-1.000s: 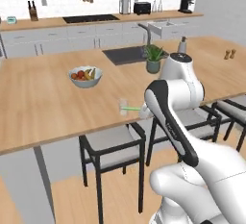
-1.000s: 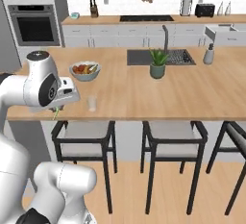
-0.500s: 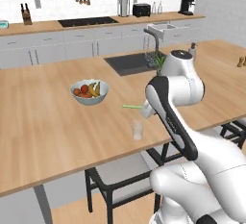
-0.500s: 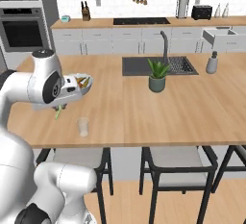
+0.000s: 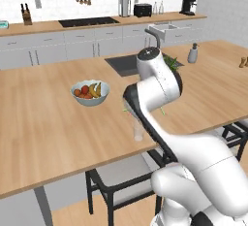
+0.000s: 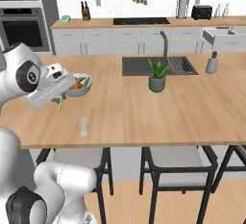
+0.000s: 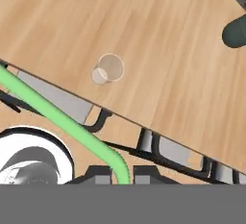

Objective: Take a straw from the drawer in front and place it inside the glass cup on the dining counter.

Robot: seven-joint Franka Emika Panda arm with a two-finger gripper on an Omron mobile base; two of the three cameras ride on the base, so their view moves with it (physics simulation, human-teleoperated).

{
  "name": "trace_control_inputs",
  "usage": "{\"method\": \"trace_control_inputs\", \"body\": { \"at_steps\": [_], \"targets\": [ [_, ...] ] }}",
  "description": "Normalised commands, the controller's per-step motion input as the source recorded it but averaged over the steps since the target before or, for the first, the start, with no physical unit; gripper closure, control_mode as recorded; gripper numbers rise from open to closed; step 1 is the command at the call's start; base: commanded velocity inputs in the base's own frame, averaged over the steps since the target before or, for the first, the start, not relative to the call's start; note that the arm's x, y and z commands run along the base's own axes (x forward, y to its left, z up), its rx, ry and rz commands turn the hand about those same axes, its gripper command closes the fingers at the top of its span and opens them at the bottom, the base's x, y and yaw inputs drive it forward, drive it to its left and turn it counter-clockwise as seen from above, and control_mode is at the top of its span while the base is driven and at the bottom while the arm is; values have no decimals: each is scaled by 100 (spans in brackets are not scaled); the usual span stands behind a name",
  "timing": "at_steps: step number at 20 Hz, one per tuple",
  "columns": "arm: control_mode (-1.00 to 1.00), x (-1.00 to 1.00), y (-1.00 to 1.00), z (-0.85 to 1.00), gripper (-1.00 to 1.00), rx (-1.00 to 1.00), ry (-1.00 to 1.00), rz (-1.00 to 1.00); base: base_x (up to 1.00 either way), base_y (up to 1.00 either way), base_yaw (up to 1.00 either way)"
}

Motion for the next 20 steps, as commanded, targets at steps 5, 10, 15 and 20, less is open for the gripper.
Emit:
{"method": "trace_control_inputs", "body": {
  "at_steps": [5,10,15,20],
  "targets": [
    [-100,20,-11,0,100,-63,-5,0,0,0,0],
    [-100,30,-20,3,100,-54,0,0,0,0,0],
    [-100,45,-2,2,100,-45,9,0,0,0,0],
    [-100,46,0,-7,100,-26,23,0,0,0,0]
  ]
}}
